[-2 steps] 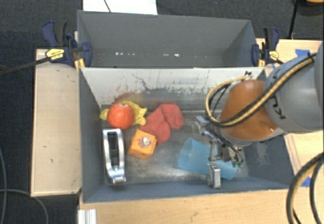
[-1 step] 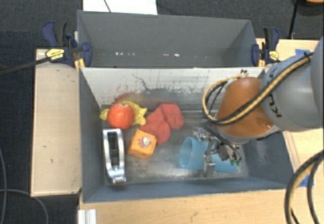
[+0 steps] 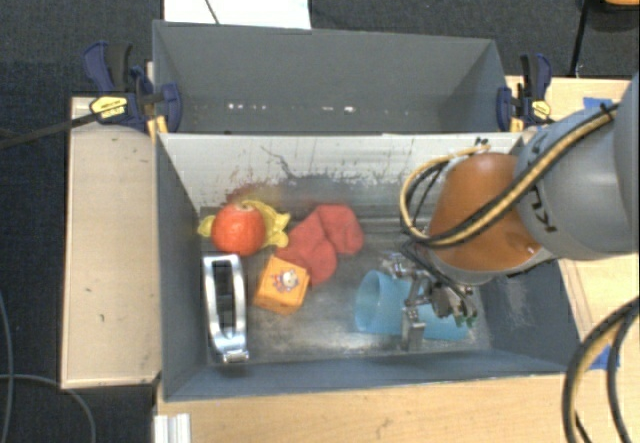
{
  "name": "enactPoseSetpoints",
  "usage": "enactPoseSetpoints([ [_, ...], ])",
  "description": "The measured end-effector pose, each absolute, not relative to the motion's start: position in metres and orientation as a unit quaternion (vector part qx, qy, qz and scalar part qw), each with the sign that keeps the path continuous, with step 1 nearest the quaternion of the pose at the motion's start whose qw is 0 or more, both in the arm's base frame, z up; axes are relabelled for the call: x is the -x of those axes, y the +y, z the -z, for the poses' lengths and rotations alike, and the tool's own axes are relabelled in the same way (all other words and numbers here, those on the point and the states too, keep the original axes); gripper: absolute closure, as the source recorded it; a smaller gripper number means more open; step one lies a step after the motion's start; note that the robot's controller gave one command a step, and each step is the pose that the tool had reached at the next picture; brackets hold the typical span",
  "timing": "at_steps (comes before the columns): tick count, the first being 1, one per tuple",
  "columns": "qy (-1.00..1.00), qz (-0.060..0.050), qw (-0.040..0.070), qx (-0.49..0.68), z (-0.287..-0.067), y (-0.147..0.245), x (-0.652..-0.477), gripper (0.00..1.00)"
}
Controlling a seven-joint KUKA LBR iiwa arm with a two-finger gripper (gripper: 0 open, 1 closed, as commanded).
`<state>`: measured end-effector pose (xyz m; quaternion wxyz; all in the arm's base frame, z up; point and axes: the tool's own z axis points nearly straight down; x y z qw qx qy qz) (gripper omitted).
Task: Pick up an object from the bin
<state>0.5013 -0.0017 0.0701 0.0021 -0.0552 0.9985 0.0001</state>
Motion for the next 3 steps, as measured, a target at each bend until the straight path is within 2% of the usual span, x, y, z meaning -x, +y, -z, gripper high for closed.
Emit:
enactPoseSetpoints([
  [1, 0.998, 0.0, 0.0, 0.057, -0.07, -0.008, -0.497, 1.0],
  [2, 0.998, 0.0, 0.001, 0.062, -0.07, -0.018, -0.519, 1.0],
  [3, 0.998, 0.0, 0.001, 0.071, -0.07, -0.02, -0.509, 1.0],
])
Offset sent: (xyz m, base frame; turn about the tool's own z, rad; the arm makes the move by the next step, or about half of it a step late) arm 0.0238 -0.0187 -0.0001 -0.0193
